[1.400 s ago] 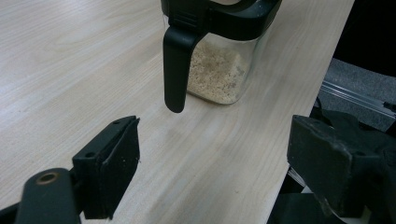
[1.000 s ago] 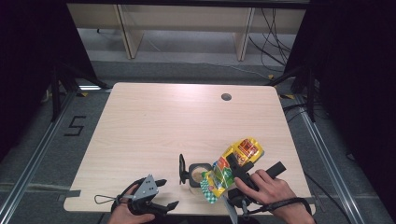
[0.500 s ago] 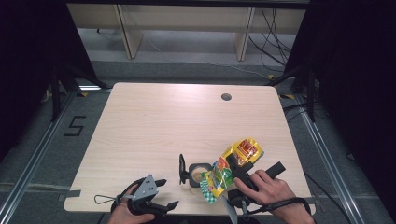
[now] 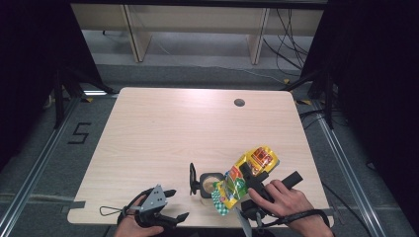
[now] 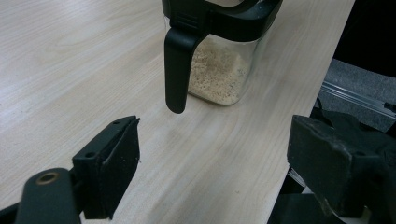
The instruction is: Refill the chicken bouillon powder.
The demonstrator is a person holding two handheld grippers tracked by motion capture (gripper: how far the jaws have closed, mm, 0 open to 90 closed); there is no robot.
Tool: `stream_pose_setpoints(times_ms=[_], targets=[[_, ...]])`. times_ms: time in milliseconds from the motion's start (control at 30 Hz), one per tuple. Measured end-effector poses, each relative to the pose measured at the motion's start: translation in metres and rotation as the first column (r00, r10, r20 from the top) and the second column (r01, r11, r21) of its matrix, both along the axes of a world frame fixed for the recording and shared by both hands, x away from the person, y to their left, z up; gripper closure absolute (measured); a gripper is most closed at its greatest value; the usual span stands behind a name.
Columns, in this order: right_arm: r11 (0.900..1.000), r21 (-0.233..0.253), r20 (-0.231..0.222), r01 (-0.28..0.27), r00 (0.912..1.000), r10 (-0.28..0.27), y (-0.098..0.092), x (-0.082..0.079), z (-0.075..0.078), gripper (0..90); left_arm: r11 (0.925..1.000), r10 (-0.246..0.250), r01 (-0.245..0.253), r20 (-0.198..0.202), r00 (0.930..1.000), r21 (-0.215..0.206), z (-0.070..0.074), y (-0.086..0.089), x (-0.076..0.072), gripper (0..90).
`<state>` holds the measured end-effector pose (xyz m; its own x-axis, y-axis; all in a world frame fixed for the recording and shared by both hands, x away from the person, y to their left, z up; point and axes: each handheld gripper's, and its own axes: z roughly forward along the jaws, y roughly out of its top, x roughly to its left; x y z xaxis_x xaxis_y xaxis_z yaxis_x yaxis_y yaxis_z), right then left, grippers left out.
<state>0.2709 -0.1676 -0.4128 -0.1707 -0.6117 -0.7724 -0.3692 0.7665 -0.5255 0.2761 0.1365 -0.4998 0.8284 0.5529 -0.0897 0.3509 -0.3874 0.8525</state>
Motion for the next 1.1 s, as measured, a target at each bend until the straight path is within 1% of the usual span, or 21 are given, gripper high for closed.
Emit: stream_pose_setpoints(times_ms=[67,100,200,233,300,333,467,500,533,600,667,700,800,833,867,900,933,967,1000,1100], targets=[[1.0,0.006,-0.002,-0.002,1.0,0.002,-0.0004,0.0,0.0004,48.2,1.0,-0.004,0.004,0.002,1.0,0.007,0.0004,0.0003,0.0002,16.8],[1.0,-0.013,0.0,-0.014,0.9999,0.014,-0.0001,0.0007,0.0017,48.2,1.0,-0.006,0.006,0.0,1.0,0.007,0.0005,0.0004,0.0003,16.8],[1.0,-0.014,-0.005,-0.009,0.9999,0.009,-0.0004,0.0007,0.0032,48.2,1.0,-0.003,0.003,0.001,1.0,0.003,0.0001,0.0001,0.0002,16.8],[1.0,0.005,-0.001,0.001,1.0,-0.001,-0.0011,-0.0005,0.0027,48.2,1.0,-0.001,0.001,0.0,1.0,0.003,0.0003,0.0002,0.0,16.7],[1.0,0.007,0.0,0.005,1.0,-0.005,-0.0012,-0.0011,0.0034,48.2,1.0,0.0,0.0,0.0,1.0,0.005,0.0003,0.0002,-0.0001,16.8],[1.0,-0.011,0.001,-0.011,0.9999,0.011,-0.0008,-0.0001,0.0048,48.2,1.0,-0.002,0.002,-0.001,1.0,0.006,0.0004,0.0003,0.0,16.8],[1.0,-0.01,0.001,-0.011,0.9999,0.011,-0.001,-0.0005,0.0054,48.2,0.9999,-0.013,0.013,0.007,0.9999,0.011,0.0005,0.0006,0.0008,16.8],[1.0,-0.01,-0.003,-0.008,1.0,0.008,-0.0011,-0.0003,0.0055,48.2,0.9997,-0.013,0.012,0.006,0.9999,0.019,0.0008,0.0011,0.0008,16.8],[1.0,-0.013,-0.004,-0.008,1.0,0.008,-0.0012,-0.0002,0.0053,48.2,1.0,-0.004,0.004,-0.003,1.0,0.005,0.0003,0.0002,0.0,16.8],[1.0,-0.015,-0.007,-0.008,0.9999,0.008,-0.0014,-0.0003,0.0049,48.2,0.9997,-0.014,0.014,0.01,0.9999,0.018,0.0005,0.0009,0.0011,16.8],[1.0,-0.016,-0.01,-0.009,0.9999,0.009,-0.0011,-0.0001,0.0048,48.2,0.9997,-0.014,0.013,0.009,0.9999,0.018,0.0005,0.0009,0.0009,16.7],[1.0,0.002,-0.012,0.007,0.9999,-0.007,-0.0013,-0.0012,0.0035,48.2,0.9998,-0.013,0.013,0.009,0.9999,0.018,0.0005,0.0009,0.0008,16.8],[1.0,0.002,-0.017,0.008,0.9998,-0.008,-0.0013,-0.001,0.0028,48.2,1.0,0.0,0.0,-0.002,1.0,0.005,0.0004,0.0002,-0.0002,16.8],[1.0,0.003,-0.015,0.008,0.9999,-0.008,-0.0013,-0.001,0.0023,48.2,0.9999,-0.009,0.009,0.002,1.0,0.008,0.0004,0.0004,0.0004,16.8],[1.0,0.001,-0.016,0.008,0.9998,-0.008,-0.0011,-0.0009,0.0022,48.2,0.9997,-0.015,0.015,0.009,0.9998,0.02,0.0006,0.0011,0.001,16.8],[1.0,-0.018,-0.016,-0.01,0.9998,0.009,-0.0005,0.0002,0.003,48.3,0.9998,-0.013,0.013,0.009,0.9999,0.017,0.0005,0.0009,0.0008,16.8],[1.0,-0.003,-0.019,0.003,0.9998,-0.003,-0.0008,-0.0007,0.002,48.2,0.9997,-0.014,0.013,0.009,0.9999,0.018,0.0005,0.0009,0.0009,16.8],[1.0,-0.018,-0.018,-0.008,0.9998,0.007,-0.0003,0.0,0.0025,48.2,0.9998,-0.013,0.013,0.009,0.9999,0.017,0.0005,0.0008,0.0009,16.8],[1.0,0.01,-0.023,0.016,0.9996,-0.016,-0.0009,-0.0017,0.0007,48.2,0.9998,-0.014,0.013,0.01,0.9999,0.017,0.0005,0.0008,0.0009,16.7],[1.0,0.009,-0.025,0.014,0.9996,-0.014,-0.0008,-0.0014,0.0007,48.2,0.9998,-0.013,0.013,0.009,0.9999,0.018,0.0004,0.0008,0.0009,16.7]])
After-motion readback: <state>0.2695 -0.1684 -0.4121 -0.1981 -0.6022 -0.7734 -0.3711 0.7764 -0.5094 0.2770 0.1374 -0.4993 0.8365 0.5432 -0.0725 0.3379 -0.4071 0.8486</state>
